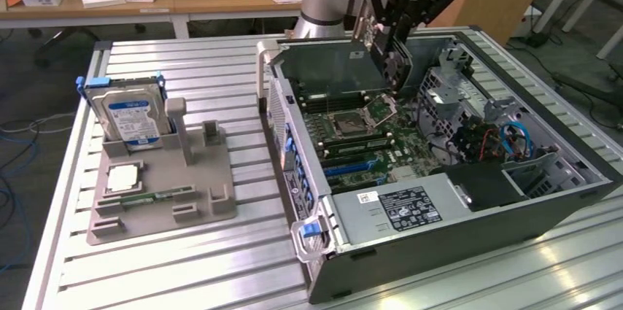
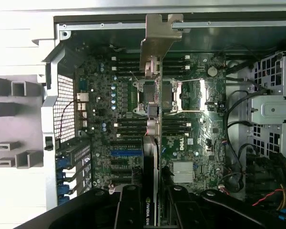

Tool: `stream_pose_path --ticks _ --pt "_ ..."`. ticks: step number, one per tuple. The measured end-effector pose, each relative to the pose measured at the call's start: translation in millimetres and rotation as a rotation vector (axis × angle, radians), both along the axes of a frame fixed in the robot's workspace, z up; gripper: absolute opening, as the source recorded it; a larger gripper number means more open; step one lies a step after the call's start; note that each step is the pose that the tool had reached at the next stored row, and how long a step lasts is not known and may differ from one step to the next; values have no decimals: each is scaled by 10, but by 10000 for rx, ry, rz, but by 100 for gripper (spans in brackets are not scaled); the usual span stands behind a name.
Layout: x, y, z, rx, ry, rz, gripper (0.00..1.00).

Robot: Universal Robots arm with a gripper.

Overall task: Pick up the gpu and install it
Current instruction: 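Pick up the gpu and move the gpu toward the slot, then insert the gpu into the slot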

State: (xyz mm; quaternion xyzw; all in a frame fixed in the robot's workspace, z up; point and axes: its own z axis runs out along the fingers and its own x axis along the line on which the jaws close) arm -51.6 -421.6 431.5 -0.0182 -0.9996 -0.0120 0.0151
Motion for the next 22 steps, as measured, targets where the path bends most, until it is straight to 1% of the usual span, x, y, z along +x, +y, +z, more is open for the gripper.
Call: stream_pose_path --ticks 16,22 --pt "0 0 0 0 0 65 26" --pt "0 0 -2 -1 0 1078 26"
